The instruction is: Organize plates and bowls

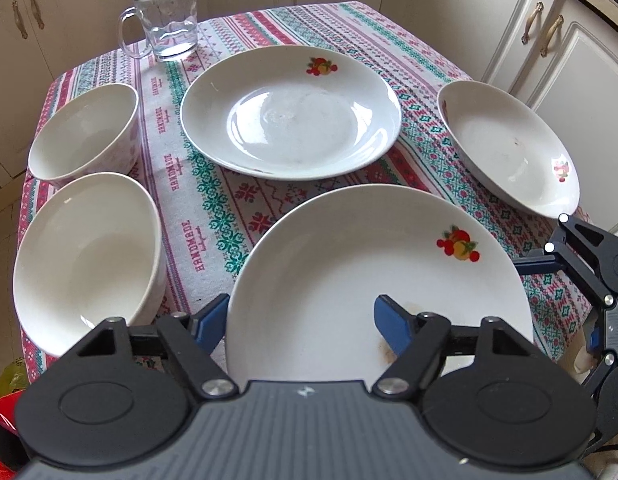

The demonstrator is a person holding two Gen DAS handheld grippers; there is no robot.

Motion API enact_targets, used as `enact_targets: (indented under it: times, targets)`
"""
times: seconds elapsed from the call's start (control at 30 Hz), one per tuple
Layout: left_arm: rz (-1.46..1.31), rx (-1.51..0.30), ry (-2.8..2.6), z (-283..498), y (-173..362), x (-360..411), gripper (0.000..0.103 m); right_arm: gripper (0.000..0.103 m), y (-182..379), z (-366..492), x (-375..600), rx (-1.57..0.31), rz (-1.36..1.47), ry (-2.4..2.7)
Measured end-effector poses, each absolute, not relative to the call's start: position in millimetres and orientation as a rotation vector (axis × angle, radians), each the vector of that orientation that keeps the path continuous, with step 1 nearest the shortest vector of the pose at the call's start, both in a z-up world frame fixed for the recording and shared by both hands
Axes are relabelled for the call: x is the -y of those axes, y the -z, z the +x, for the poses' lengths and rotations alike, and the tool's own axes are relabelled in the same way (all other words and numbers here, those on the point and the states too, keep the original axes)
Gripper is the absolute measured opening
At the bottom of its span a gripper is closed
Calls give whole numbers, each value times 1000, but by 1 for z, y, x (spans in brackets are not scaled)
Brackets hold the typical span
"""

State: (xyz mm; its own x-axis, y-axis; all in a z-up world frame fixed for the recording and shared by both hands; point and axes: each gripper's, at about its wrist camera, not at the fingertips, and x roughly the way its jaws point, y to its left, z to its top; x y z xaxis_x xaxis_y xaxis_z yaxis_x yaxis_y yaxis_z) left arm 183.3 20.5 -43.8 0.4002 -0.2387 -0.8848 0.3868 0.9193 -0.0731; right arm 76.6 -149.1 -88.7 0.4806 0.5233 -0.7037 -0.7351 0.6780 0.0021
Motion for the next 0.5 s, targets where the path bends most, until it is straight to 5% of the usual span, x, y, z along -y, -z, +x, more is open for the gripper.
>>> enact_targets:
  times: [0.5]
  targets:
    - [183,-1188,482,201,48,-19,76,103,89,76,142,-718,-327,-819]
